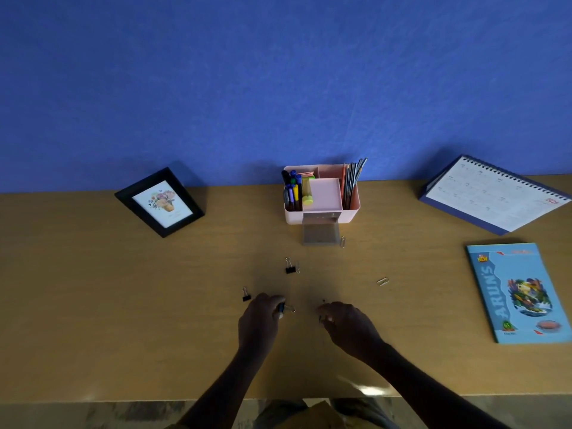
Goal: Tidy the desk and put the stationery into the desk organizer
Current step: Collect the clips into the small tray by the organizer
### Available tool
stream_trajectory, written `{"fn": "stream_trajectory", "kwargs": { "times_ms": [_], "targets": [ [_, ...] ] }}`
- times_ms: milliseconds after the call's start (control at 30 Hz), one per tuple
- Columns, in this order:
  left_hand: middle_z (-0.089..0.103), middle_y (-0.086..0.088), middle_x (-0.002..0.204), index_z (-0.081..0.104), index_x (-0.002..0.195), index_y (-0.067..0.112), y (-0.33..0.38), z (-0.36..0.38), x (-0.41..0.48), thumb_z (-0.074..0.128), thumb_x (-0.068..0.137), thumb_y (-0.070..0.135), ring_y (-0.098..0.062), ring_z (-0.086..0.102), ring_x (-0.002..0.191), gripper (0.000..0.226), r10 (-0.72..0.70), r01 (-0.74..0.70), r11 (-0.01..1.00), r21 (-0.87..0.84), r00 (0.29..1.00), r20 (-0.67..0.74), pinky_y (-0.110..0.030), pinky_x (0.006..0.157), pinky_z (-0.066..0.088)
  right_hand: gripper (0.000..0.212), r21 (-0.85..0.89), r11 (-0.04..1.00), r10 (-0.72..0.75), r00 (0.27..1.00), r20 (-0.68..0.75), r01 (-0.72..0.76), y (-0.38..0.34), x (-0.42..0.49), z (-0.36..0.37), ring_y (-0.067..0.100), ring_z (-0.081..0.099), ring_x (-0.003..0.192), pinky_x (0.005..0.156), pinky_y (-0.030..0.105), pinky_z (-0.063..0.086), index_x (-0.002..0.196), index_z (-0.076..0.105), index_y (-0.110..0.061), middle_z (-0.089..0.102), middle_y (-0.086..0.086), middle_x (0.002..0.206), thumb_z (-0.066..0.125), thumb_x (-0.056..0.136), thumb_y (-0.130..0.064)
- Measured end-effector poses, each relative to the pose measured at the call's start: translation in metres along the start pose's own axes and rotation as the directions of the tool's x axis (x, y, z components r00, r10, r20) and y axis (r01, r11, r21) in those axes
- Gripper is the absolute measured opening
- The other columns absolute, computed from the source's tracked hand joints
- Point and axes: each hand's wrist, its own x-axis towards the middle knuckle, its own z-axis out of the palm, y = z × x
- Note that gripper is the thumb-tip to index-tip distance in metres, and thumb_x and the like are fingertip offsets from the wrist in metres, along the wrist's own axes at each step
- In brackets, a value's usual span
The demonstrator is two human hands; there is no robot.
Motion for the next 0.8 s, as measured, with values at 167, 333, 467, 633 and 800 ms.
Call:
{"fn": "stream_trajectory", "kwargs": {
  "times_ms": [167, 333, 467, 633, 800],
  "targets": [
    [0.066, 0.012, 0.117, 0.071, 0.128, 0.033, 0.0, 0.003, 0.001, 0.078, 0.093, 0.037, -0.01, 0.07, 0.102, 0.036, 0.03, -0.027, 0.997, -0.069, 0.999, 0.043, -0.036, 0.079, 0.06, 0.029, 0.077, 0.997, 0.018, 1.0, 0.017, -0.019, -0.004, 0.0, 0.006, 0.011, 0.075, 0.106, 0.084, 0.026, 0.062, 0.132, 0.073, -0.023, 0.075, -0.004, 0.13, 0.066, 0.104, -0.022],
    [0.068, 0.012, 0.115, 0.073, 0.129, 0.03, 0.011, 0.003, -0.006, 0.079, 0.093, 0.039, -0.004, 0.068, 0.096, 0.037, 0.119, -0.101, 0.976, -0.193, 0.99, 0.08, -0.024, 0.079, 0.056, 0.027, 0.365, 0.924, 0.117, 0.993, 0.016, -0.114, -0.01, 0.005, 0.003, 0.001, 0.075, 0.096, 0.087, 0.032, 0.064, 0.124, 0.077, -0.022, 0.08, -0.009, 0.112, 0.075, 0.097, -0.019],
    [0.069, 0.015, 0.105, 0.075, 0.124, 0.031, 0.026, 0.0, -0.01, 0.08, 0.09, 0.035, 0.002, 0.064, 0.087, 0.034, 0.156, -0.14, 0.958, -0.249, 0.987, 0.044, -0.005, 0.071, 0.039, 0.011, 0.561, 0.798, 0.24, 0.97, 0.04, -0.22, -0.016, 0.007, -0.009, 0.014, 0.077, 0.072, 0.069, 0.035, 0.064, 0.099, 0.08, -0.015, 0.08, 0.002, 0.081, 0.07, 0.098, -0.011],
    [0.072, 0.017, 0.1, 0.073, 0.126, 0.032, 0.03, -0.003, -0.006, 0.079, 0.092, 0.036, 0.002, 0.068, 0.085, 0.035, 0.148, -0.149, 0.929, -0.338, 0.989, -0.028, -0.017, 0.073, 0.056, 0.012, 0.648, 0.723, 0.265, 0.962, 0.062, -0.241, -0.016, 0.013, -0.028, 0.02, 0.078, 0.073, 0.068, 0.035, 0.065, 0.093, 0.078, -0.013, 0.08, 0.005, 0.08, 0.069, 0.1, -0.008],
    [0.078, 0.012, 0.102, 0.079, 0.117, 0.024, 0.007, -0.014, -0.001, 0.078, 0.094, 0.026, 0.002, 0.071, 0.086, 0.023, -0.111, 0.03, 0.923, -0.383, 0.975, -0.191, -0.025, 0.073, 0.06, 0.006, 0.715, 0.668, 0.374, 0.924, -0.083, -0.207, -0.007, 0.039, -0.066, 0.02, 0.079, 0.077, 0.068, 0.032, 0.066, 0.098, 0.078, -0.014, 0.08, 0.005, 0.083, 0.072, 0.1, -0.015]
  ]
}}
